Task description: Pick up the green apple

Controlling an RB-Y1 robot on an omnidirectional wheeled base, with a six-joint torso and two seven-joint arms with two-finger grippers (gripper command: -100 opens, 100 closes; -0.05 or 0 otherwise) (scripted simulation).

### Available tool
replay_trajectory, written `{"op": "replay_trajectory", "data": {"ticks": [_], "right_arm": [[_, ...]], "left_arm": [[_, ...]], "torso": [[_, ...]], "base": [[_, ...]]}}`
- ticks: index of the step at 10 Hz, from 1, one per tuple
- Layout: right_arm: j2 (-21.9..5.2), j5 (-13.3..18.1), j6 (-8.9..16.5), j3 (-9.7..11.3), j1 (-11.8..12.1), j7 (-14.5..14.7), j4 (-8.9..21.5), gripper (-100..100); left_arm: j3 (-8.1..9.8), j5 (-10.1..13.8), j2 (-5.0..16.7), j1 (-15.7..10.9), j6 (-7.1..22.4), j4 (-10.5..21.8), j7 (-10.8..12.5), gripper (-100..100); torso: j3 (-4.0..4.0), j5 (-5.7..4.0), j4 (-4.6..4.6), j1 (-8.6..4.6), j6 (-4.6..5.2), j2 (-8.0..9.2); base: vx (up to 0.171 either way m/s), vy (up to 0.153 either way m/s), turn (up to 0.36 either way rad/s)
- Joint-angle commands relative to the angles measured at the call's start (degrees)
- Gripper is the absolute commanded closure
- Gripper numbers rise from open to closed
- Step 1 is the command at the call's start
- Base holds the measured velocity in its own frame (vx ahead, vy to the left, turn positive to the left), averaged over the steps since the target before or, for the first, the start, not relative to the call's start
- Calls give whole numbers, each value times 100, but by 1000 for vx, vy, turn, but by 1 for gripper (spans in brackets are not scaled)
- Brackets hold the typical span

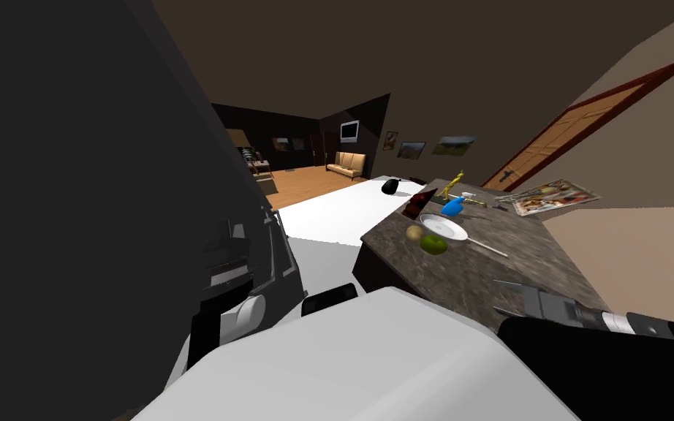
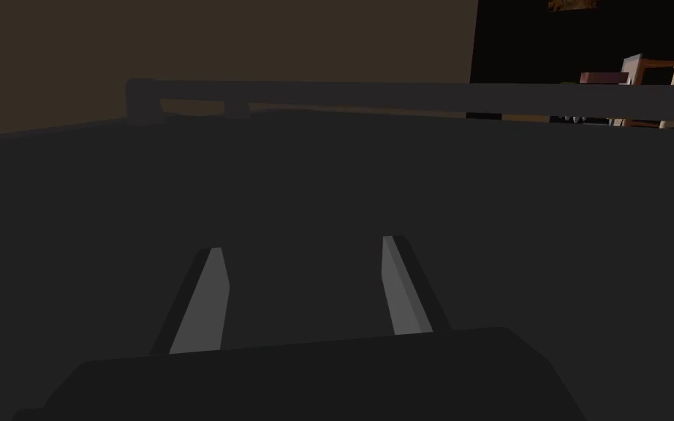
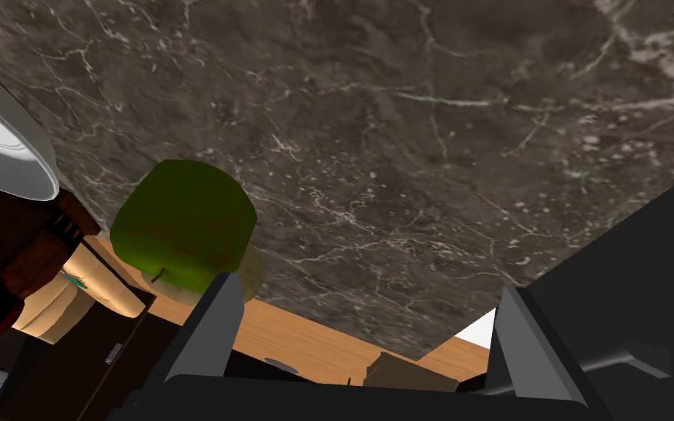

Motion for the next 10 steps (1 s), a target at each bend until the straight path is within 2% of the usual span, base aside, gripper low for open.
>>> {"op": "replay_trajectory", "data": {"ticks": [1,6,10], "right_arm": [[-218,121,-81,-84,70,184,132,-100],[-926,439,-330,-340,353,691,486,-100],[-1479,635,-517,-464,569,1068,721,-100]], "left_arm": [[0,0,0,0,0,0,0,0],[-38,-4,2,-34,5,-3,8,0],[-60,-6,4,-44,8,-1,13,0]], "torso": [[0,0,0,0,0,0],[46,26,14,74,-52,78],[59,38,19,117,-77,98]], "base": [[-64,-13,133],[-43,-24,138],[2,-32,122]]}}
